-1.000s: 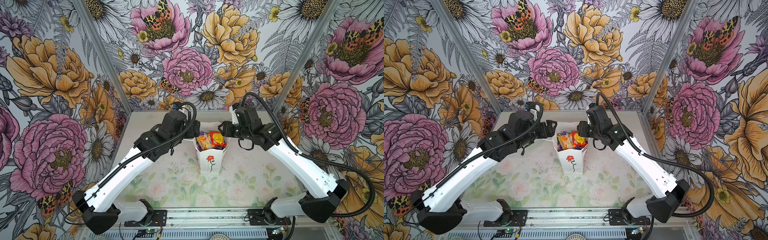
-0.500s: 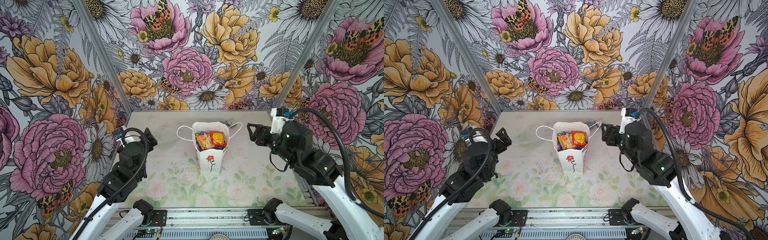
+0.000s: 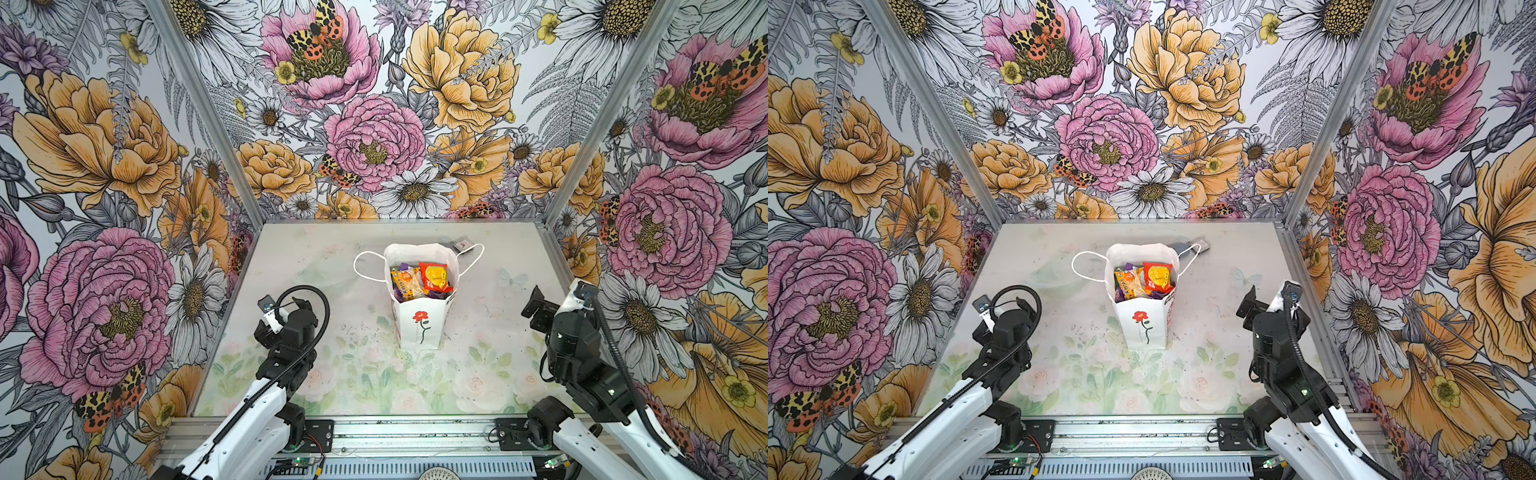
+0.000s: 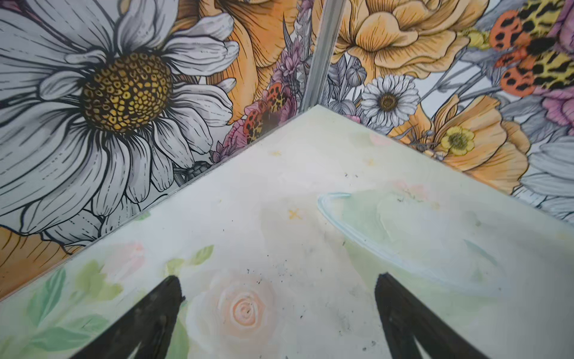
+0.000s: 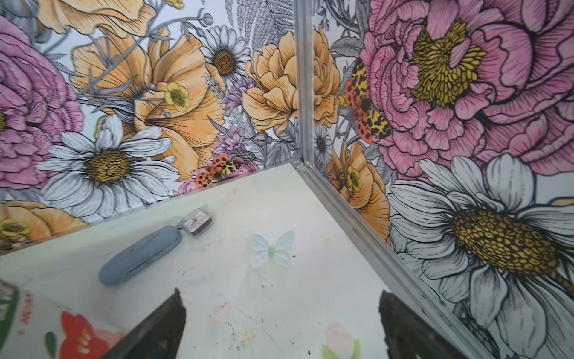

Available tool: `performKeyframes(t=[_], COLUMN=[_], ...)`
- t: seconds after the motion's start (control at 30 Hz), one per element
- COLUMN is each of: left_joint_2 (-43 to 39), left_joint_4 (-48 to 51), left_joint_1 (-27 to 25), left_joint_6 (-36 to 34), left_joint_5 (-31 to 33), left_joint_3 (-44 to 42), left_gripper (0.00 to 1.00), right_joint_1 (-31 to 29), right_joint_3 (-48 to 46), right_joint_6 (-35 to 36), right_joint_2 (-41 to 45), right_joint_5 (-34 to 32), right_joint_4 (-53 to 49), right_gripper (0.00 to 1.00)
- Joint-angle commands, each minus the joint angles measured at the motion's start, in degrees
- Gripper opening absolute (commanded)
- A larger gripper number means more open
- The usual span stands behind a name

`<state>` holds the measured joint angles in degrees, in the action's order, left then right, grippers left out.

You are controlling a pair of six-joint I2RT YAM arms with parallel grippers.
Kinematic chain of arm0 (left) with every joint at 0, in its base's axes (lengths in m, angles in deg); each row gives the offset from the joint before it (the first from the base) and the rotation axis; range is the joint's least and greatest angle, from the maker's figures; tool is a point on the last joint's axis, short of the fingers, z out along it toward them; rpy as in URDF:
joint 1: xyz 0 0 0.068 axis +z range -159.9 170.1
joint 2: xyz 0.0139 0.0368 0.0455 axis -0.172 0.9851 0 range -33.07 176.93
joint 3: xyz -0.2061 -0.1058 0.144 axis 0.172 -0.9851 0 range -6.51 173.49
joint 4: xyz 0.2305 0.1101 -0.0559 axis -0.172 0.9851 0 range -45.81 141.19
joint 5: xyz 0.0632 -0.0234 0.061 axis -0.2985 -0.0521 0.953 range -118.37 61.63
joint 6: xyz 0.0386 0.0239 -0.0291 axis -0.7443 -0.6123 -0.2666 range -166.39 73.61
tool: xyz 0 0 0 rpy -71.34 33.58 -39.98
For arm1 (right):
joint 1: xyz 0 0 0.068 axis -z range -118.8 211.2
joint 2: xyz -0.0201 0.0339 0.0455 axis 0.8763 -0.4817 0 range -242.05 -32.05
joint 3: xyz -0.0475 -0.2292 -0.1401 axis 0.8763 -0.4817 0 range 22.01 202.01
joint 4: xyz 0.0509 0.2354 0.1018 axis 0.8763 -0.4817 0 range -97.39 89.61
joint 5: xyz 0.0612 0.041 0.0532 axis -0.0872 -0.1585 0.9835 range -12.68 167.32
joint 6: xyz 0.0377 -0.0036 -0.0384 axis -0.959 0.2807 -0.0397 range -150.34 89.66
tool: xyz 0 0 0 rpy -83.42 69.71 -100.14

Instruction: Place the snacks into the paper bag

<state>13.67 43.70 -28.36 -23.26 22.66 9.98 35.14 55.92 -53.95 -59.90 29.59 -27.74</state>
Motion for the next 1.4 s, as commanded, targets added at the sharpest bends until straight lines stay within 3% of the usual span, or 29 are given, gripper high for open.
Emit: performKeyframes(t=[0.0,0.1,0.23,0.37,0.43,0.5,0.57,0.63,0.8,0.9,0.97,1.37], left_joint_2=[5.7,13.4,23.4,29.2,30.3,36.9,44.9,40.1,42.4,42.1,42.0,42.1], left_joint_4=[-18.5,-29.7,-43.6,-51.0,-45.4,-55.7,-70.7,-56.9,-55.4,-55.0,-54.7,-55.3], left_joint_1=[-0.2,2.2,10.7,14.5,16.4,18.4,19.9,21.0,20.4,20.4,20.5,20.6], left_joint_6=[-13.0,-21.2,-22.6,-27.8,-26.4,-24.4,-22.4,-20.9,-21.8,-21.6,-21.6,-21.5], left_joint_5=[0.0,-2.7,-22.4,-35.7,-41.8,-46.3,-46.1,-45.7,-46.2,-46.2,-46.4,-46.5], left_joint_3=[3.3,2.3,-1.4,-0.5,2.8,0.9,-1.4,1.4,4.3,4.3,4.2,4.2], left_gripper=[0.99,0.99,0.99,0.99,0.99,0.99,0.99,0.99,0.99,0.99,0.99,0.99], right_joint_1=[3.8,9.5,14.5,16.3,17.1,18.3,19.7,20.9,24.2,26.3,26.6,25.6], right_joint_3=[-5.2,-9.3,-12.8,-14.3,-16.1,-15.0,-15.5,-14.7,-13.8,-15.3,-11.8,-12.3], right_joint_6=[2.7,2.8,5.4,10.9,12.4,13.3,14.7,16.1,18.4,17.8,16.0,16.7], right_joint_2=[-4.3,-10.6,-20.4,-31.1,-36.1,-39.3,-42.4,-45.0,-50.7,-60.9,-58.7,-59.5], right_joint_5=[-4.1,0.2,7.0,10.3,12.2,16.0,20.6,23.3,31.8,34.8,33.8,31.5], right_joint_4=[12.6,19.8,31.6,44.0,53.0,55.9,62.8,65.2,72.1,86.3,75.5,77.3], right_gripper=[1.00,1.00,1.00,1.00,1.00,1.00,1.00,1.00,1.00,1.00,1.00,1.00])
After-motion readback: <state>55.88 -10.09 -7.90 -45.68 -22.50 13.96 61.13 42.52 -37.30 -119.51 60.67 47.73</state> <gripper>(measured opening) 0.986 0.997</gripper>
